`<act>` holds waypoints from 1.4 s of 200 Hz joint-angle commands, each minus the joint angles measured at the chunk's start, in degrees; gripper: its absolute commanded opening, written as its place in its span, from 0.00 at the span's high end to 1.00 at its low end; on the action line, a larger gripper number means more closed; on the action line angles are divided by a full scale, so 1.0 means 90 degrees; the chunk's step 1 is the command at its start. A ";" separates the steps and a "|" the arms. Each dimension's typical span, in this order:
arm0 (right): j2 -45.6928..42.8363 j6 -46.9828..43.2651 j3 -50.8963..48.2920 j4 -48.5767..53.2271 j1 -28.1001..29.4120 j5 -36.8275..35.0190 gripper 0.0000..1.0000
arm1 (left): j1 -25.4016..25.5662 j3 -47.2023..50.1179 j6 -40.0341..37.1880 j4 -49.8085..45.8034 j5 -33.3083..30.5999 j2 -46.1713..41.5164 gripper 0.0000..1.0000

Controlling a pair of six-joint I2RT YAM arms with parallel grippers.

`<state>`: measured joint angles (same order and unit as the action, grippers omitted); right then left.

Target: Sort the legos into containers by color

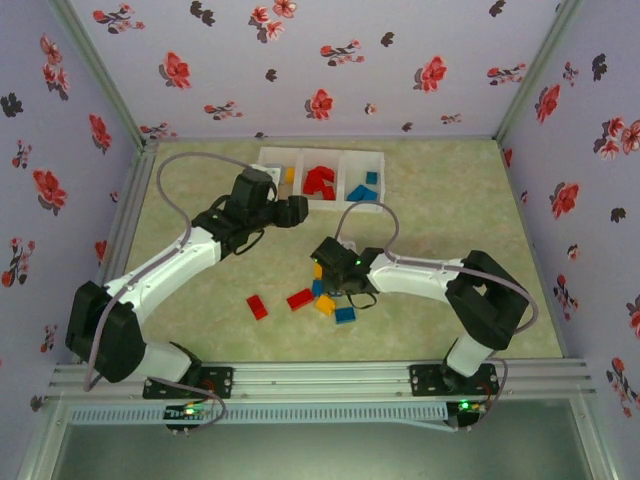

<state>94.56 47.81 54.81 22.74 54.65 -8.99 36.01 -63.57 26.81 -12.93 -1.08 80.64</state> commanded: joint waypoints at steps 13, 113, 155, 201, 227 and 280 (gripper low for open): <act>-0.0325 -0.0698 0.0436 0.0662 -0.0287 -0.0616 0.71 | 0.0032 -0.0095 0.0181 -0.0413 -0.0106 -0.0301 0.29; -0.0373 -0.2726 0.2288 0.0560 -0.2445 -0.0744 0.71 | 0.0052 -0.0037 0.0390 -0.1043 -0.0486 -0.0669 0.29; 0.1000 -0.3105 0.3490 0.0065 -0.3136 -0.0259 0.70 | 0.0128 -0.0245 0.0546 -0.1325 -0.0564 -0.0643 0.29; 0.2800 -0.3184 0.5290 0.0003 -0.3635 0.0506 0.60 | 0.0494 -0.0372 0.0590 -0.1546 -0.0796 -0.0493 0.29; 0.3274 -0.3116 0.6048 0.0374 -0.3792 0.0817 0.43 | 0.0671 -0.0629 0.0547 -0.1920 -0.1057 -0.0220 0.29; 0.1713 -0.3079 0.4137 -0.0335 -0.3786 0.0892 0.37 | 0.1048 -0.0669 0.0730 -0.1994 -0.1321 0.0203 0.28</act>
<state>118.87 20.03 98.83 22.20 20.34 -2.28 43.88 -68.18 31.40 -28.73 -9.63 80.60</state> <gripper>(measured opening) 0.628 0.717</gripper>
